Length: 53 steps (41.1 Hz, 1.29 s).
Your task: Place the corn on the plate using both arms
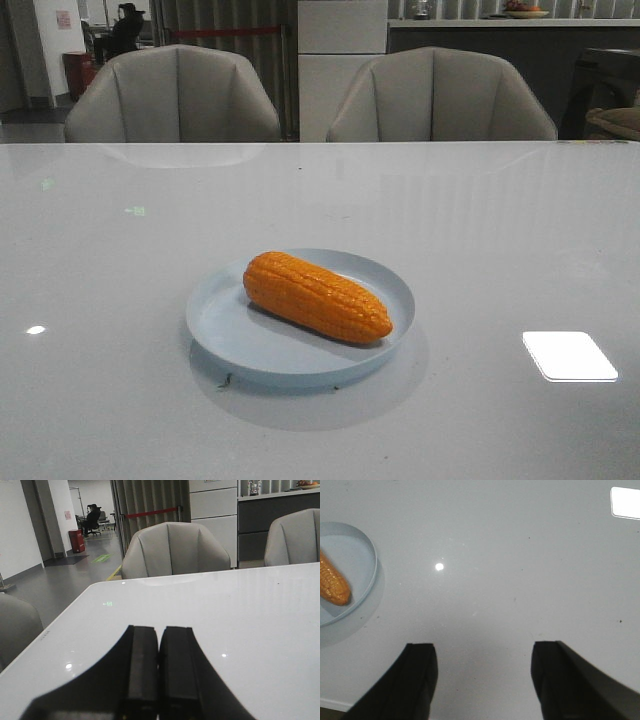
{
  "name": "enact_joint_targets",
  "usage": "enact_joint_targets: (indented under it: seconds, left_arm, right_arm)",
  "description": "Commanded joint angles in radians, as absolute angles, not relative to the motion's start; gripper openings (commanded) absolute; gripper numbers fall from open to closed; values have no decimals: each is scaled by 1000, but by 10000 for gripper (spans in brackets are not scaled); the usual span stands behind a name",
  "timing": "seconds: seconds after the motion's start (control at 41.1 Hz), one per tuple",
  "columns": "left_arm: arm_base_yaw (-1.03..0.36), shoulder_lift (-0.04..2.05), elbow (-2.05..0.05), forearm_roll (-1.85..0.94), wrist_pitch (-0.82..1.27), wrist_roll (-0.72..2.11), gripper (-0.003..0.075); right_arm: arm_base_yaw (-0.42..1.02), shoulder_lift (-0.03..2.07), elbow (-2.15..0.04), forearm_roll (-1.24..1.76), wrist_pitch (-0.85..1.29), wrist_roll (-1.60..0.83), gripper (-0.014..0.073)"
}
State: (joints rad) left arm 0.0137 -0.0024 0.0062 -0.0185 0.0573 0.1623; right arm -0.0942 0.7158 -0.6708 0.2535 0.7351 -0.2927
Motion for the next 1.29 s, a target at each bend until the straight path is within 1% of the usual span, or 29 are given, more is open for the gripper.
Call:
enact_joint_targets:
  seconds: [0.0,0.923,1.094,1.142,1.191,1.215,1.239,1.264]
  left_arm:
    - [13,-25,44,-21,0,151,94]
    - [13,-21,44,-21,0,151,94]
    - [13,-21,44,-21,0,151,94]
    - [13,-21,44,-21,0,151,94]
    - [13,-21,44,-21,0,151,94]
    - [13,-21,44,-21,0,151,94]
    - [13,-21,44,-21,0,151,94]
    - [13,-21,44,-21,0,151,94]
  right_arm:
    - [-102,712,-700,270,682,-294,510]
    - [-102,712,-700,268,689,-294,510]
    - [-82,673,-698,259,693,-294,510]
    - [-65,649,-690,258,679,-294,500]
    - [-48,622,-676,258,642,-294,460]
    - [-40,611,-668,258,631,-294,435]
    - [-28,594,-654,258,599,-294,388]
    - [-21,581,-642,258,578,-294,366]
